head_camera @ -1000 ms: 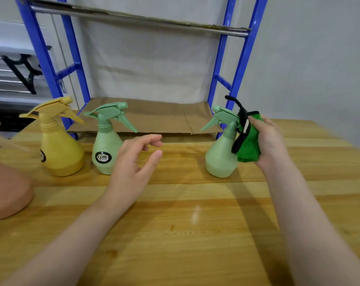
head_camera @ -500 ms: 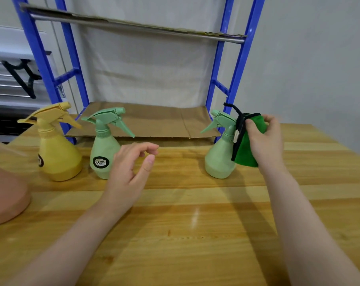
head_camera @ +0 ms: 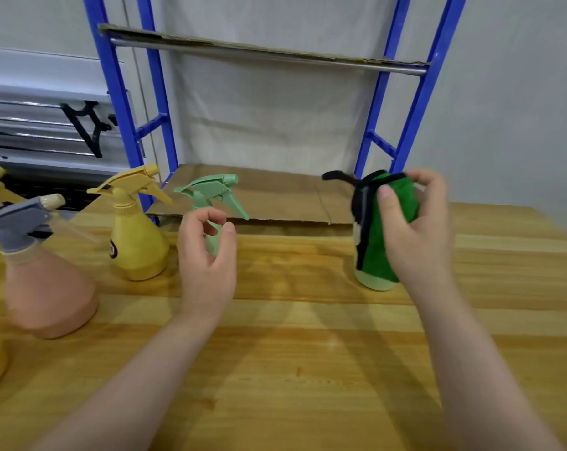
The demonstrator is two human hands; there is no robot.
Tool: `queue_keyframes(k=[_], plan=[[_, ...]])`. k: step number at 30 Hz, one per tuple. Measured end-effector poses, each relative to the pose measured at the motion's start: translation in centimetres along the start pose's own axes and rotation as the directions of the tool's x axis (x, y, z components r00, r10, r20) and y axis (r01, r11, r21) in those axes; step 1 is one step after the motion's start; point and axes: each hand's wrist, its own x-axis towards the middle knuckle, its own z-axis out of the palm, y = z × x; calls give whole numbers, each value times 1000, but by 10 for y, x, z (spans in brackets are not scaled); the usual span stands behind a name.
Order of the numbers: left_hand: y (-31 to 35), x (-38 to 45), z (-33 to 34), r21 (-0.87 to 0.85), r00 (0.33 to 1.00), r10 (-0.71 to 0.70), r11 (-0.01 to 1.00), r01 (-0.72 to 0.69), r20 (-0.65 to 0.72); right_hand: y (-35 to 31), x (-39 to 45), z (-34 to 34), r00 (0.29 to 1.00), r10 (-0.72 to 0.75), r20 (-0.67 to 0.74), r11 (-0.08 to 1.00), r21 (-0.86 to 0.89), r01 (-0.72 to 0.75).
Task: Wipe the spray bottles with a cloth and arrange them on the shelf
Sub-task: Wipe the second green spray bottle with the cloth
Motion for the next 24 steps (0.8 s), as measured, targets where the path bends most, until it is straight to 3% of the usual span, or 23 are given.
queue_keyframes(k=[5, 8, 11, 14, 24], plan=[[-15, 11, -3, -7, 977, -170, 985, 171, -126, 12, -23, 59, 957, 235, 173, 927, 257, -274], [-24, 16, -7, -2, 956, -241, 970, 244, -168, 27, -38, 82, 850, 417, 321, 775, 363, -517], [-31, 22, -14, -9, 950, -253, 967, 256, -184, 34, -46, 86, 747, 522, 411, 637, 394, -662], [-36, 31, -18, 54, 966, -205, 975, 215, -156, 38, -46, 83, 715, 561, 417, 557, 449, -699], [-33, 38, -13, 184, 979, -188, 962, 199, -76, 38, -46, 84, 722, 505, 472, 539, 480, -691]])
